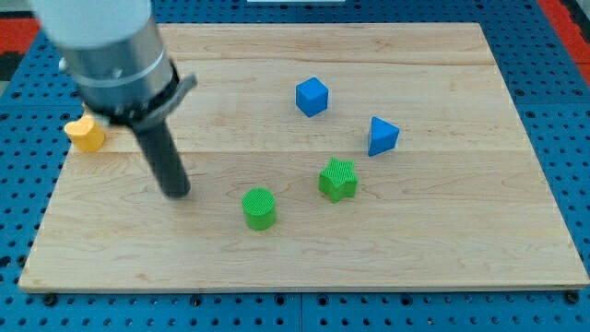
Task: Push the red star to the right parallel to the red star
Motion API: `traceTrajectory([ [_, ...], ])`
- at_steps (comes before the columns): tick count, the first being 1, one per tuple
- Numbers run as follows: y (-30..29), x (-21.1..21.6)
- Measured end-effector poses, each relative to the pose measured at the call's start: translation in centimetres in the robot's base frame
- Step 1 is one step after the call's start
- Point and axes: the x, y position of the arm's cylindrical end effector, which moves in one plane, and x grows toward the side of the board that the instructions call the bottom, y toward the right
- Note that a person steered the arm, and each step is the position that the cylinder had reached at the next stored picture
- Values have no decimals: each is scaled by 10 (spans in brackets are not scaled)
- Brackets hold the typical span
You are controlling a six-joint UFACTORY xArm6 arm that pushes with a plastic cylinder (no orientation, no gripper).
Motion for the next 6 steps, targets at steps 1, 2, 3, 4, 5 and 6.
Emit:
traceTrajectory([
  [1, 14, -90],
  [2, 14, -175],
  [3, 4, -256],
  [4, -38, -280],
  [5, -118, -281],
  [6, -165, -278],
])
